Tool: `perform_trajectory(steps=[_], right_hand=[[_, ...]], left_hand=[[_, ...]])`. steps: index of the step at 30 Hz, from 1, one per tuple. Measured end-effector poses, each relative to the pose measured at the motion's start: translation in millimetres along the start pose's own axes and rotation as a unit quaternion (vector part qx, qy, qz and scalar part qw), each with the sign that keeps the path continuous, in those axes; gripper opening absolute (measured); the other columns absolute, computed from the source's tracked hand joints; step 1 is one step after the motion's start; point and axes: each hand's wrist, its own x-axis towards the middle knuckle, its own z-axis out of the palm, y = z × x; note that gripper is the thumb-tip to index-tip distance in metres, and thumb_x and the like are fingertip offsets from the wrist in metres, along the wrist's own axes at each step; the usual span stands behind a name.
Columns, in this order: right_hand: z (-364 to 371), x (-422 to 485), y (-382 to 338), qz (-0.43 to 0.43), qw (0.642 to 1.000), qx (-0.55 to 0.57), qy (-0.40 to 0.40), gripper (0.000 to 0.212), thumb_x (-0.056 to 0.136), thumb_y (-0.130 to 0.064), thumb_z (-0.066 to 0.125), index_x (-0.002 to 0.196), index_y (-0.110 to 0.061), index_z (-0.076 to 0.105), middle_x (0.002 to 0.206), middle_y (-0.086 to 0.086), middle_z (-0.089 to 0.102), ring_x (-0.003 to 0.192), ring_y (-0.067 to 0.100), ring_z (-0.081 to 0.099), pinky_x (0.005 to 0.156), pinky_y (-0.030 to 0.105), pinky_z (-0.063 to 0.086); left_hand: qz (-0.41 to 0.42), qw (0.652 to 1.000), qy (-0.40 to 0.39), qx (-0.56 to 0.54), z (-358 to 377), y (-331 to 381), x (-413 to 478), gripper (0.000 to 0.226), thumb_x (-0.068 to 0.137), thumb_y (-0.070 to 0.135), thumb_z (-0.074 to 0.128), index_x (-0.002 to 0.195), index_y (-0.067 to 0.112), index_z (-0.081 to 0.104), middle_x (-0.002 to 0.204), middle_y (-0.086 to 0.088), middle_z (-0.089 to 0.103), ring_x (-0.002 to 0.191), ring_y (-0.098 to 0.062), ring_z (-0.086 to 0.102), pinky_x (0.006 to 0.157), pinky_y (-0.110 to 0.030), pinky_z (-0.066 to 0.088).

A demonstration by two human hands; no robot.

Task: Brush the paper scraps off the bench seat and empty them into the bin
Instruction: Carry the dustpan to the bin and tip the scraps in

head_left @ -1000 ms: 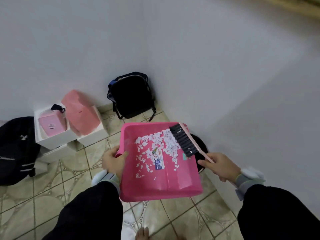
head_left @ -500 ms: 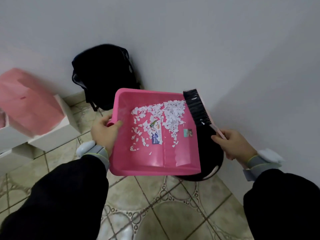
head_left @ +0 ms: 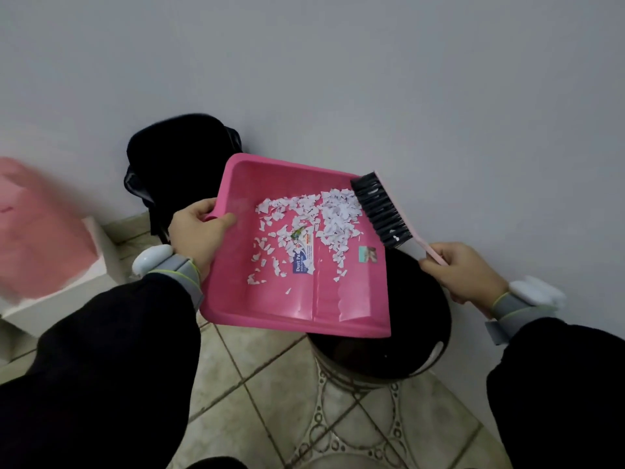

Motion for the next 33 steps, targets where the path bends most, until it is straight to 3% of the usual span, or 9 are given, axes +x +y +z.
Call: perform_trajectory(steps=[9,14,23,25,28,31,33], right_hand=[[2.9,-3.1,4.6,-0.009,1.000,-0.025,-0.006,0.041,0.087,-0.006,0.057,0.052,-0.016,0.038,0.032,-0.008,0.030,0.024,0.006,0.028,0.029,0.015,0.024],[1.3,-5.1,7.8,-0.009,0.999,-0.050,-0.011,0.036,0.087,-0.006,0.057,0.054,-0.015,0.043,0.033,-0.007,0.032,0.024,0.007,0.031,0.029,0.014,0.025],[-9.5,-6.9,8.6,0.008,0.997,-0.076,0.026,0.033,0.083,-0.008,0.056,0.054,-0.015,0.044,0.034,-0.007,0.035,0.024,0.009,0.031,0.028,0.019,0.030],[-13.9,-4.9,7.6,-0.006,0.993,-0.106,0.051,0.033,0.083,-0.010,0.057,0.053,-0.015,0.044,0.039,-0.006,0.037,0.031,0.011,0.035,0.031,0.019,0.033],[-20.0,0.9,8.6,-0.031,0.980,-0.179,0.079,0.025,0.083,-0.012,0.057,0.058,-0.013,0.051,0.051,0.004,0.046,0.053,0.025,0.046,0.049,0.025,0.035],[-20.7,9.8,10.0,-0.036,0.969,-0.234,0.070,0.021,0.084,-0.015,0.055,0.063,-0.017,0.051,0.061,0.009,0.052,0.069,0.033,0.055,0.061,0.030,0.035],[-17.9,13.8,10.5,-0.034,0.960,-0.271,0.056,0.024,0.086,-0.018,0.054,0.063,-0.024,0.047,0.067,0.009,0.054,0.076,0.035,0.058,0.063,0.030,0.036]], left_hand=[[0.012,1.000,-0.004,0.003,6.9,-1.6,-1.3,0.034,0.072,0.007,0.068,0.093,0.033,0.067,0.074,0.007,0.066,0.064,-0.018,0.062,0.078,-0.039,0.057],[0.025,1.000,0.002,0.017,12.5,0.5,-4.5,0.036,0.073,0.006,0.068,0.103,0.025,0.069,0.071,0.012,0.062,0.060,-0.010,0.058,0.071,-0.029,0.054],[0.034,0.999,-0.008,0.039,20.6,2.5,-9.8,0.036,0.072,0.008,0.068,0.103,0.026,0.070,0.072,0.012,0.064,0.066,-0.015,0.062,0.080,-0.036,0.057],[0.043,0.998,-0.012,0.042,22.1,3.2,-10.3,0.035,0.072,0.008,0.068,0.103,0.026,0.070,0.072,0.013,0.064,0.065,-0.013,0.062,0.080,-0.037,0.057],[0.055,0.997,-0.018,0.049,24.1,4.9,-11.8,0.035,0.072,0.009,0.068,0.103,0.026,0.070,0.069,0.015,0.063,0.062,-0.010,0.060,0.079,-0.035,0.056],[0.067,0.995,-0.021,0.065,25.4,6.3,-12.3,0.034,0.072,0.010,0.068,0.101,0.028,0.070,0.056,0.020,0.063,0.057,-0.002,0.058,0.074,-0.028,0.055],[0.074,0.994,-0.021,0.080,26.0,5.8,-12.4,0.035,0.072,0.009,0.068,0.104,0.024,0.071,0.060,0.021,0.061,0.057,-0.001,0.057,0.075,-0.026,0.053]])
